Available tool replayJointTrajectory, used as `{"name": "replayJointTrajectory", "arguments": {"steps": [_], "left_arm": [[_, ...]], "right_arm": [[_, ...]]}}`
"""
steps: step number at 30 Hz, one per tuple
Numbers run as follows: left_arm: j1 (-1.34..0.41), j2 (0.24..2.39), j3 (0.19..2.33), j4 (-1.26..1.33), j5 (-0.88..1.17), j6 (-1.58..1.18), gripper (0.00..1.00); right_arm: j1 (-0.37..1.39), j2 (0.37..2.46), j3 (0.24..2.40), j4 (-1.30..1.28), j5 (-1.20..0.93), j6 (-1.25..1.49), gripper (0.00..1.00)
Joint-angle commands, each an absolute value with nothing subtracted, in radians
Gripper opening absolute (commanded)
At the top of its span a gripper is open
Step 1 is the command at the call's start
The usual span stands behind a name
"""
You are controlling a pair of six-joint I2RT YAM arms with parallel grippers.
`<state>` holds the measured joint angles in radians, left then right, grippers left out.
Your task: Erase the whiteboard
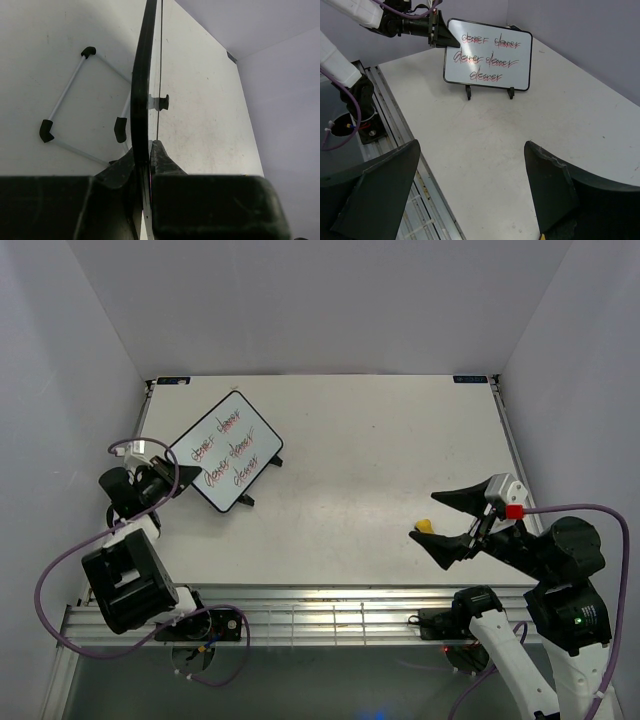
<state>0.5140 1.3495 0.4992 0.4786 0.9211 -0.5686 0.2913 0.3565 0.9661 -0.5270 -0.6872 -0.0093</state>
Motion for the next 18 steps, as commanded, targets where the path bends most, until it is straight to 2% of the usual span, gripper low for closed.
{"name": "replayJointTrajectory", "arguments": {"steps": [1,7,11,16,18], "left_arm": [[0.528,1.290,0.561,0.480,0.804,-0.518,0.00],[0.471,1.166,0.604,0.505,0.822,-0.564,0.00],[0.384,1.057,0.644,0.505,0.804,-0.606,0.00],[0.193,0.908,0.658,0.460,0.741,-0.670,0.00],[0.167,0.884,0.661,0.439,0.793,-0.753,0.00]], "right_arm": [[0.298,0.362,0.992,-0.468,-0.706,-0.008,0.90],[0.298,0.403,0.983,-0.460,-0.654,0.073,0.90],[0.298,0.497,0.959,-0.479,-0.439,0.202,0.90],[0.298,0.630,0.916,-0.511,-0.221,0.319,0.90],[0.298,0.637,0.916,-0.508,-0.129,0.357,0.90]]}}
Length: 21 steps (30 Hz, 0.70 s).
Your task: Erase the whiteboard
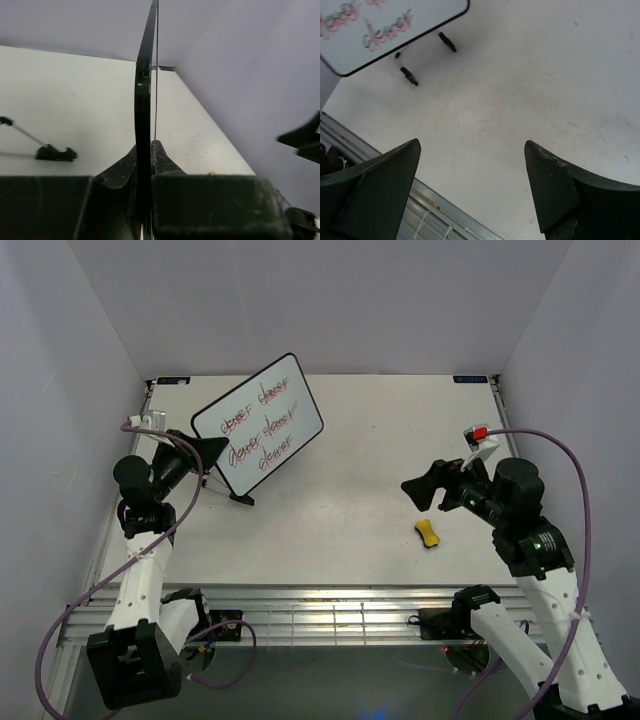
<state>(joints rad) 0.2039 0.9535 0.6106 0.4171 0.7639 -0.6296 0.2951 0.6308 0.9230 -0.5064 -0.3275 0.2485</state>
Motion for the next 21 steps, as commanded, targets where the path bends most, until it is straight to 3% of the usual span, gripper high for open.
{"name": "replayJointTrajectory", "arguments": {"steps": [1,6,11,21], "left_arm": [[0.164,0.887,0.669,0.411,0.817,-0.787,0.00],[0.079,0.942,0.663,0.157,0.995,-0.876,0.00],[-0.063,0.925,0.605,-0.197,0.968,-0.744,0.00],[-0.069,0.928,0.433,-0.307,1.025,-0.689,0.00]], "right_arm": [[0.298,0.624,0.908,-0.497,-0.106,0.367,0.90],[0.296,0.728,0.942,-0.667,0.208,0.302,0.90],[0.293,0.828,0.922,-0.749,0.222,0.244,0.90],[0.291,1.046,0.908,-0.718,0.083,0.124,0.92]]}}
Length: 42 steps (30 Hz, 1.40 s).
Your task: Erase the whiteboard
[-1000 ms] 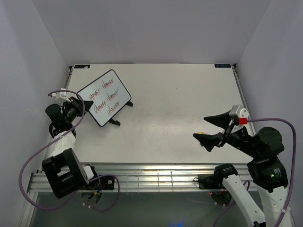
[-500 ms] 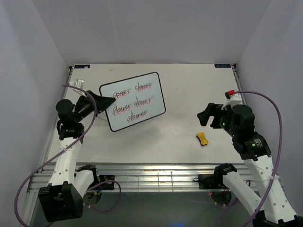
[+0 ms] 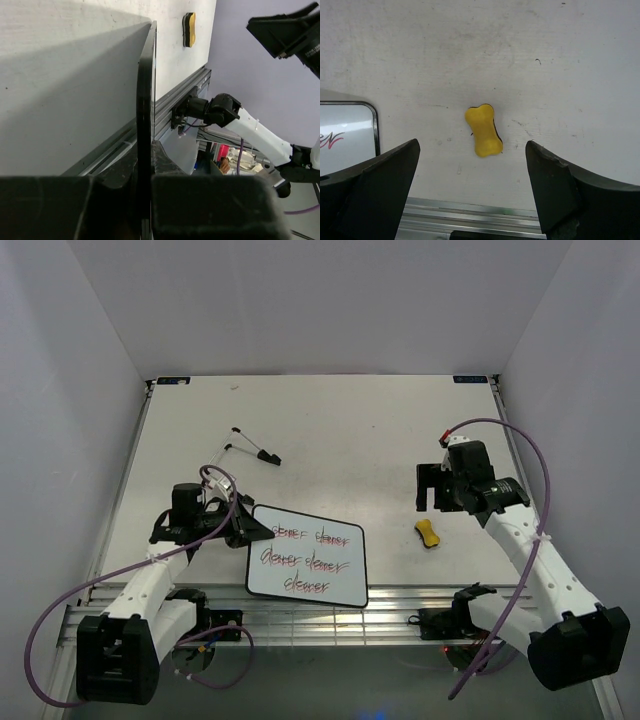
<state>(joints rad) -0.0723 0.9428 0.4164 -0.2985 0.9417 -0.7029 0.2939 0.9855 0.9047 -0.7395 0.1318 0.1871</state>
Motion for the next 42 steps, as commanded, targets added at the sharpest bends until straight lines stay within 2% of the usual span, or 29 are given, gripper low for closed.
{"name": "replayJointTrajectory", "arguments": {"steps": [1,5,6,10,13,21,33,42], "left_arm": [[-0.069,0.930,0.436,-0.311,1.028,-0.689,0.00],[-0.068,0.953,0.497,-0.409,0.962,-0.647,0.00],[-0.067,0.972,0.514,-0.426,0.953,-0.611,0.00],[-0.069,0.989,0.564,-0.462,0.943,-0.563,0.00],[-0.067,0.985,0.577,-0.440,0.922,-0.554,0.00],[-0.069,1.014,0.549,-0.391,0.977,-0.571,0.00],[-0.069,1.000,0.551,-0.391,0.968,-0.571,0.00],[-0.069,0.991,0.551,-0.391,0.980,-0.566,0.00]], "right_arm": [[0.291,1.072,0.905,-0.719,0.086,0.121,0.96],[0.291,1.179,0.881,-0.704,0.173,0.141,1.00],[0.291,1.225,0.879,-0.704,0.161,0.134,0.98],[0.290,1.314,0.873,-0.681,0.108,0.132,0.80],[0.291,1.354,0.867,-0.670,0.101,0.132,0.75],[0.290,1.419,0.868,-0.676,0.110,0.135,0.67],[0.293,1.509,0.888,-0.721,0.117,0.147,0.65],[0.293,1.537,0.887,-0.710,0.121,0.140,0.52]]}}
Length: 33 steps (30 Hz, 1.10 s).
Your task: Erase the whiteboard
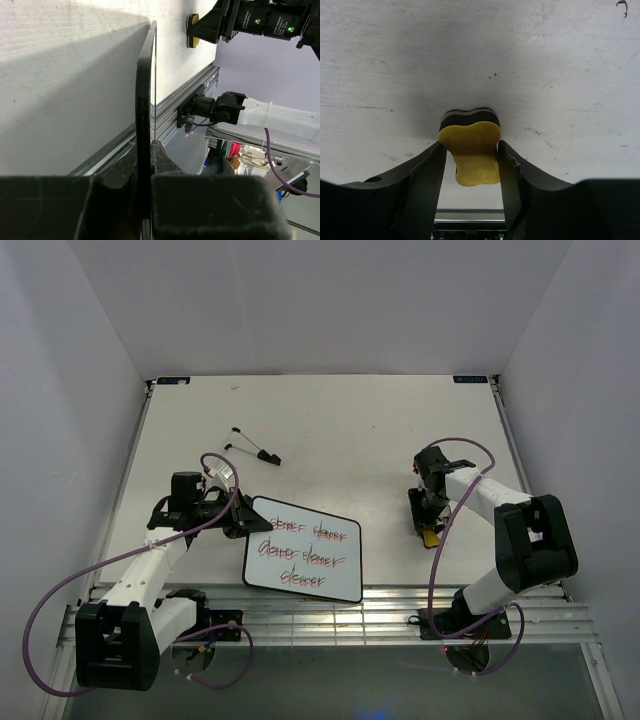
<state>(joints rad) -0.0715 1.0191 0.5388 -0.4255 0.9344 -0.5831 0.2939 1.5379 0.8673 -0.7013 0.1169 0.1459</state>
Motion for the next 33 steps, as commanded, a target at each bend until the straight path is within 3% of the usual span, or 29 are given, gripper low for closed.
{"name": "replayJointTrajectory", "arguments": {"steps": [1,10,20,28,33], "left_arm": [[-0.069,0.991,0.551,-0.393,0.980,-0.566,0.00],[-0.069,0.992,0.549,-0.391,0.979,-0.566,0.00],[-0.069,0.968,0.558,-0.393,0.939,-0.571,0.00],[-0.069,0.979,0.580,-0.393,0.919,-0.557,0.00],[-0.071,0.956,0.604,-0.390,0.949,-0.520,0.00]], "right_arm": [[0.293,1.536,0.887,-0.712,0.118,0.140,0.51],[0.293,1.482,0.884,-0.706,0.109,0.130,0.38],[0.324,1.293,0.874,-0.675,-0.030,0.147,0.31],[0.633,1.097,0.862,-0.421,-0.175,0.296,0.29],[0.879,1.123,0.880,-0.197,-0.161,0.393,0.27]]}}
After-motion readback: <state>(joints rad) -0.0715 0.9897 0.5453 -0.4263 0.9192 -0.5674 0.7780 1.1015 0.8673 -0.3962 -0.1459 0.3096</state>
